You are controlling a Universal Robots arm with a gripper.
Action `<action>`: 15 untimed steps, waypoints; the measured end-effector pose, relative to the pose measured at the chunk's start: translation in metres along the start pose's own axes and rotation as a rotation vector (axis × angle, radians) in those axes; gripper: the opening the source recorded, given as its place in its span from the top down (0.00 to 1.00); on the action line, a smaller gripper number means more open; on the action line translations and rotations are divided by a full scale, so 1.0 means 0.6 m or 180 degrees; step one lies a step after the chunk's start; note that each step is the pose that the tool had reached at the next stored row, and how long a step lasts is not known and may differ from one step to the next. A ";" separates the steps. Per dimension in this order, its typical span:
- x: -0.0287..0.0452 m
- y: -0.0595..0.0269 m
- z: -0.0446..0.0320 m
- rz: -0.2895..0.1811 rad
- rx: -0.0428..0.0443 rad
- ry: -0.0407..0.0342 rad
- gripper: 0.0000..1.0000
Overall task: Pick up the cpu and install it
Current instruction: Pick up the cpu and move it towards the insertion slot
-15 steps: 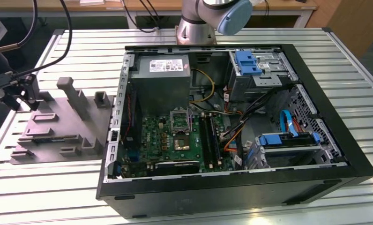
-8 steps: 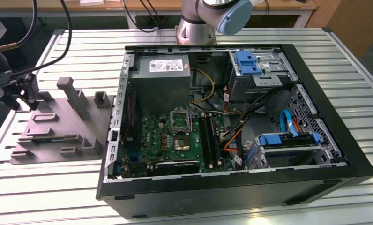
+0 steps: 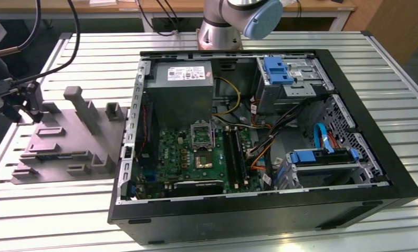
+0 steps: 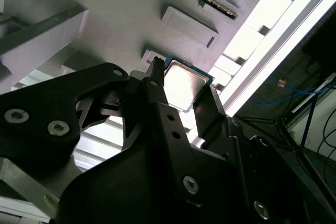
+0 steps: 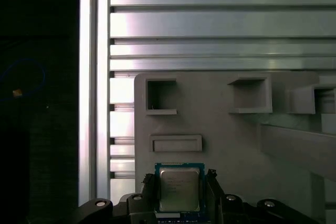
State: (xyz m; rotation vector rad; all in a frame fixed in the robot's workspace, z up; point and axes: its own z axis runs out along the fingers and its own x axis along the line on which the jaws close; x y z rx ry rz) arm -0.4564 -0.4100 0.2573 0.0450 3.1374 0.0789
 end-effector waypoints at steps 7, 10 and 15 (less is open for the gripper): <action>0.000 0.000 -0.004 0.0000 0.0000 0.0001 0.53; 0.000 0.000 -0.006 0.0000 0.0000 0.0000 0.53; 0.000 0.000 -0.008 0.0000 0.0000 0.0000 0.53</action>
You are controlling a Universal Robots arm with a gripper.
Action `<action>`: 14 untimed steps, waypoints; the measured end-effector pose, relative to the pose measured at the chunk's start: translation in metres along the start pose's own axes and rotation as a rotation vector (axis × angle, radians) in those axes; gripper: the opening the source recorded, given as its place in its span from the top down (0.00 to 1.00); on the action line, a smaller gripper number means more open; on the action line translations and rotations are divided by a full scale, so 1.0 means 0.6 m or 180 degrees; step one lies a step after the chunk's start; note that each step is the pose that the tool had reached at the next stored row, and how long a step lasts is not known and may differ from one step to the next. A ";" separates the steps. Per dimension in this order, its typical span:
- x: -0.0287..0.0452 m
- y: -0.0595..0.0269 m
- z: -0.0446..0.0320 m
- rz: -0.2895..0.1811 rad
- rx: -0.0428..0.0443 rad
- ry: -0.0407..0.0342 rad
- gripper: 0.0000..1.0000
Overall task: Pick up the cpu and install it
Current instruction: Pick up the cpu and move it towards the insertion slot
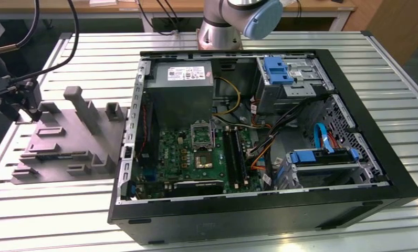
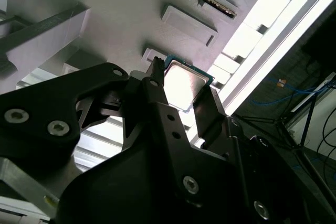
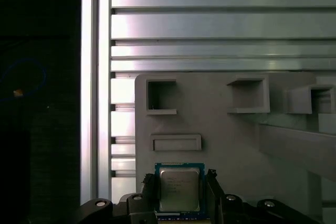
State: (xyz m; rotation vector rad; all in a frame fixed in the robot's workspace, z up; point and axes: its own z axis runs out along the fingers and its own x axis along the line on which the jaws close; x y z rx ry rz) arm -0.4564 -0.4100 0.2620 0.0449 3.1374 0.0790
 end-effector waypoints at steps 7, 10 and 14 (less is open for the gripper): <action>0.000 0.000 -0.002 0.0000 0.0000 0.0000 0.53; 0.000 0.000 -0.005 0.0000 0.0000 0.0001 0.53; 0.000 0.000 -0.005 0.0000 0.0000 0.0000 0.53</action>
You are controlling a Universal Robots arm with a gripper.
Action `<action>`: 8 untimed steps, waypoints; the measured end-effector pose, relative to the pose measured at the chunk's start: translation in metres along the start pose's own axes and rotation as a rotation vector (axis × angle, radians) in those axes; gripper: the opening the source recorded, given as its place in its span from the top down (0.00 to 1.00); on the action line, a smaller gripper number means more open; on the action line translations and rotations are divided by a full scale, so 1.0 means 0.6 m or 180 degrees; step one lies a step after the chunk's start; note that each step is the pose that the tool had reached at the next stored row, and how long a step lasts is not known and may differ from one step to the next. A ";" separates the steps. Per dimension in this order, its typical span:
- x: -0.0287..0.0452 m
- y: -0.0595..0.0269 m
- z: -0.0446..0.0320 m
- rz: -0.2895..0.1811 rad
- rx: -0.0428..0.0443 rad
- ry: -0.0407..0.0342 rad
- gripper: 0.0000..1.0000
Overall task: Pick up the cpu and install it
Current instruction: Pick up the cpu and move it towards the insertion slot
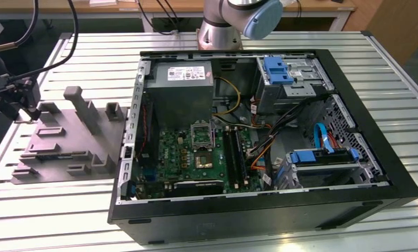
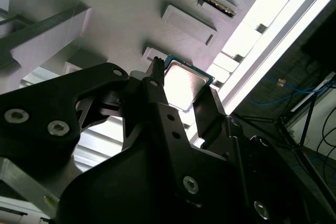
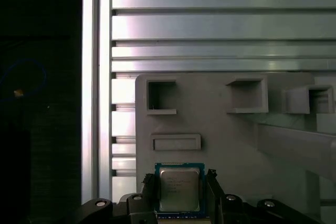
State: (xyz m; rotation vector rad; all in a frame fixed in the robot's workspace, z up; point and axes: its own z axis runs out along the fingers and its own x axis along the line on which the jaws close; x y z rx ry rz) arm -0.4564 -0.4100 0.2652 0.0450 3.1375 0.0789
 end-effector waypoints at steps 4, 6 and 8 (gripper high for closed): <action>0.000 0.000 -0.001 0.0000 0.0000 0.0000 0.53; 0.000 0.000 -0.002 0.0000 0.0000 0.0000 0.53; 0.000 0.000 -0.003 0.0000 0.0000 0.0000 0.53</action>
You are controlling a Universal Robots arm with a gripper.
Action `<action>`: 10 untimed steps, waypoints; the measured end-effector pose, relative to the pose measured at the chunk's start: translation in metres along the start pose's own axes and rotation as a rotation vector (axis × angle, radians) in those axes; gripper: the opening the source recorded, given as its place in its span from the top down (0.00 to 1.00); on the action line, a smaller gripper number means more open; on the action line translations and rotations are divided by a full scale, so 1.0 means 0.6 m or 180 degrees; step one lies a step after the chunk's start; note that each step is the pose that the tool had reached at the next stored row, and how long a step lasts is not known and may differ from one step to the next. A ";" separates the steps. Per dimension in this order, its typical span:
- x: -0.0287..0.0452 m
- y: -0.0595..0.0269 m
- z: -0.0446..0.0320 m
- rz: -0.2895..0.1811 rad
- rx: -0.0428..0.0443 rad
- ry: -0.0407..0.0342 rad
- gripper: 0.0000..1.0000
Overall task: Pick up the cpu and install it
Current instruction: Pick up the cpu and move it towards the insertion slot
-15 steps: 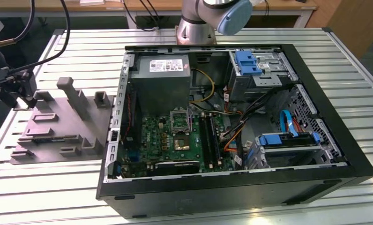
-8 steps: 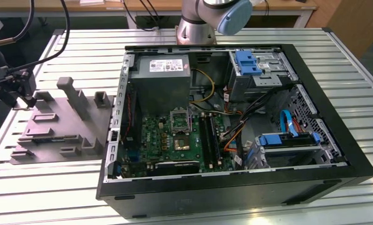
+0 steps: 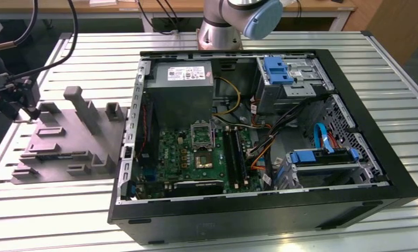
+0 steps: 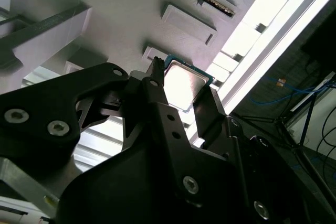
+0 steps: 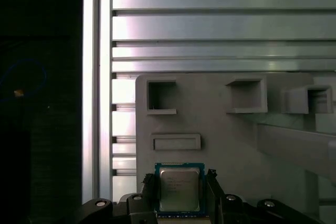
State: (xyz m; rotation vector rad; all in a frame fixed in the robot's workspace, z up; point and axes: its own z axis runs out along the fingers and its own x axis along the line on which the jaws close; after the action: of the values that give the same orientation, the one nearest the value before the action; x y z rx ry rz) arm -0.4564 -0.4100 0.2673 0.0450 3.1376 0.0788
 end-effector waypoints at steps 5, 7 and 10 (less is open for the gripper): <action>0.000 0.000 -0.003 0.0000 0.0000 0.0000 0.53; 0.000 0.001 -0.008 0.0000 0.0000 0.0000 0.53; 0.000 0.001 -0.009 0.0000 0.0000 0.0000 0.53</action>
State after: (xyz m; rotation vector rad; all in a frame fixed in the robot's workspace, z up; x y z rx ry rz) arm -0.4564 -0.4099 0.2724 0.0451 3.1376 0.0788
